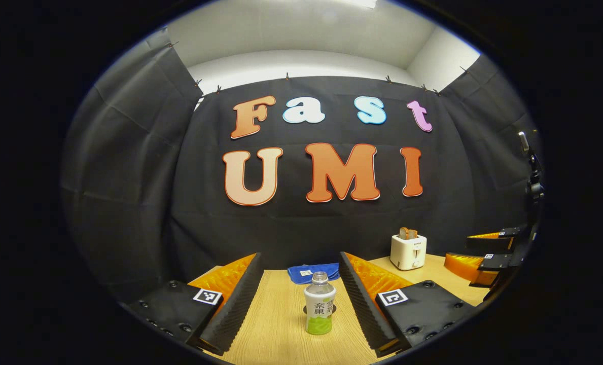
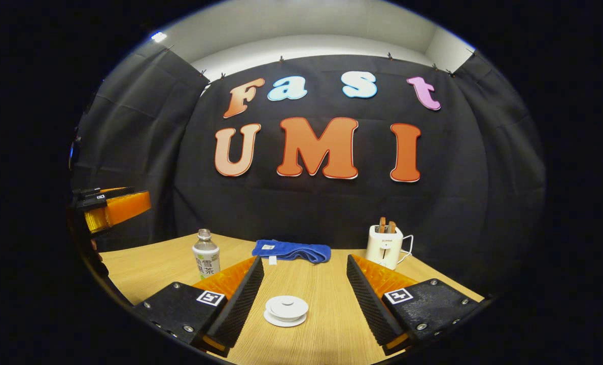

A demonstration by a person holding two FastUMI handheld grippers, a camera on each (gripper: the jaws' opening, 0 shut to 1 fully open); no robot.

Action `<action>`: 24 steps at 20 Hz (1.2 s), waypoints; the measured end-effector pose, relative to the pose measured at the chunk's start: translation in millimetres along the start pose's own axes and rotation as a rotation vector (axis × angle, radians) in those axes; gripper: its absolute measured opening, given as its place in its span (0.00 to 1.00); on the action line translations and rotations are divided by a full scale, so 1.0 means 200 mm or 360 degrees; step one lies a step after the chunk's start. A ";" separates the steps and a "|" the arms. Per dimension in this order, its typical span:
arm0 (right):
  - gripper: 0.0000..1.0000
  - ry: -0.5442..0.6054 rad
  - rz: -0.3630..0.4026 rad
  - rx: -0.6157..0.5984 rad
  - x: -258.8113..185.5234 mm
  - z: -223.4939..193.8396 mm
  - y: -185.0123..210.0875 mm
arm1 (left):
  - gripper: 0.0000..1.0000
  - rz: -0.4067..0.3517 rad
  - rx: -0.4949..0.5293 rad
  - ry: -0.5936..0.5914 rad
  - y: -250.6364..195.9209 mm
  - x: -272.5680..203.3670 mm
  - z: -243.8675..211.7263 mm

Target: Open the teacup lid with one hand, grasp the water bottle and pour water into the teacup with the other hand; after pouring, place the water bottle on the coaster and then close the teacup lid.

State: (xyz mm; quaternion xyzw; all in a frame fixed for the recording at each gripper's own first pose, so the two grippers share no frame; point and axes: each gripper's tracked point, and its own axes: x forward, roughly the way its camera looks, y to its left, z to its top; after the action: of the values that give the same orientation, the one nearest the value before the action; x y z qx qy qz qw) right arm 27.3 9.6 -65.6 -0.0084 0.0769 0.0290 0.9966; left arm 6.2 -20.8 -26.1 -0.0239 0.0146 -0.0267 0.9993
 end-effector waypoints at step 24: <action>0.69 0.0457 0.0140 -0.0208 0.43 -0.63 0.13 | 0.98 0.0032 0.0109 0.0085 -0.01 0.02 -0.19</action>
State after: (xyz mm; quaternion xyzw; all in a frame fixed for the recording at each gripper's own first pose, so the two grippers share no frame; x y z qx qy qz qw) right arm 91.8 38.3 -204.3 -0.0740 0.2170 0.0760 0.9704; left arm 9.6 -24.7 -65.0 0.0113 0.0405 -0.0178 0.9990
